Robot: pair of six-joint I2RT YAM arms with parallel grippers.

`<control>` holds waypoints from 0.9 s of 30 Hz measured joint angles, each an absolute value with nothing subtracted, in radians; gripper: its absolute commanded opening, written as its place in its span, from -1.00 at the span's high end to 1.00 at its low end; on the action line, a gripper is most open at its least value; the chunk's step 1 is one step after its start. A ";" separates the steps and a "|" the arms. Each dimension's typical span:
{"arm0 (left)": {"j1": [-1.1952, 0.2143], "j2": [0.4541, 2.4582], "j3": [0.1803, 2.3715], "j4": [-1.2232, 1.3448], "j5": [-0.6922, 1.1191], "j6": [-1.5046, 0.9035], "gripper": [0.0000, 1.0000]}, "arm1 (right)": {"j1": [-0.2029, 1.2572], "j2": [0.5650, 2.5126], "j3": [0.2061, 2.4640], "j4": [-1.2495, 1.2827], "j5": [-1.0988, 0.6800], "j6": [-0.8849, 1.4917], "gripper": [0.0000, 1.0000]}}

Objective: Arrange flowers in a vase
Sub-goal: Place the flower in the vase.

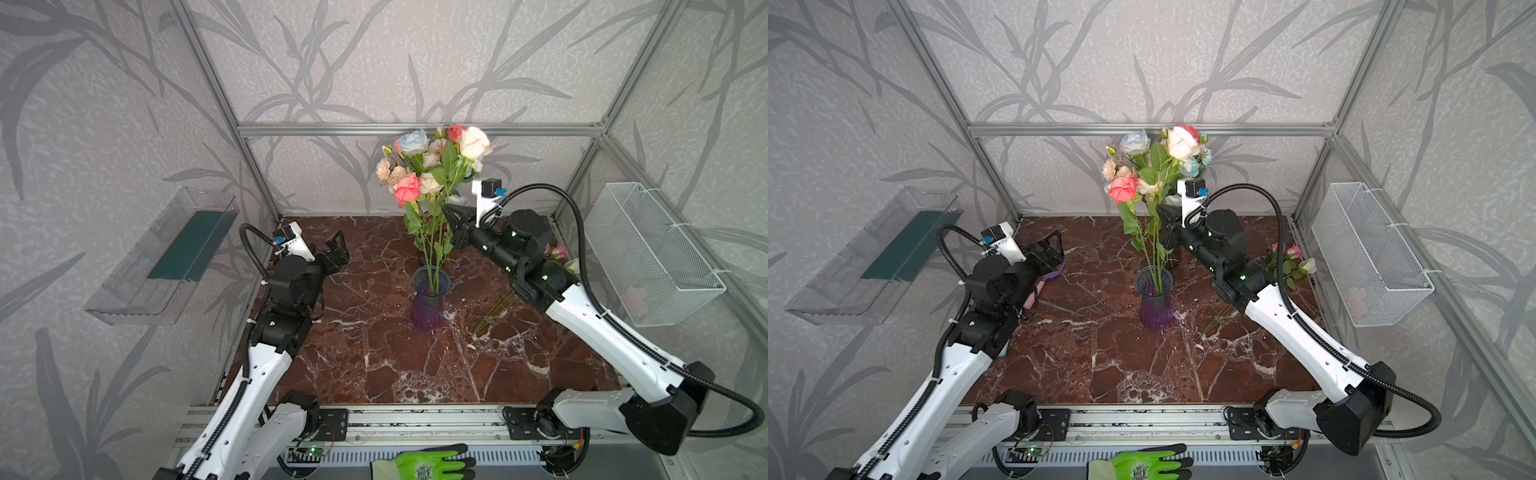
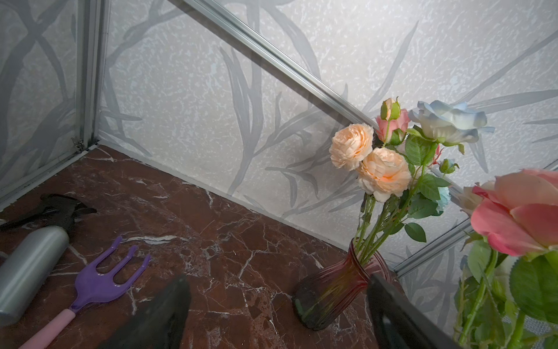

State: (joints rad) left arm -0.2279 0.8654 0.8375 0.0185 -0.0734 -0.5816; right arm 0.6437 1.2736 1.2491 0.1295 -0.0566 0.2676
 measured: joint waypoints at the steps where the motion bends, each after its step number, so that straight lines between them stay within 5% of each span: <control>1: -0.228 0.865 0.835 0.022 -0.065 -0.587 -0.82 | 0.646 1.259 1.209 0.138 -0.055 0.267 0.98; 16: -0.228 0.910 0.828 0.047 0.016 -0.639 -0.80 | 0.696 1.157 0.976 0.168 -0.034 0.270 0.31; 27: -0.236 0.962 0.828 0.084 0.097 -0.659 -0.79 | 0.703 1.040 0.914 0.073 0.006 0.281 0.02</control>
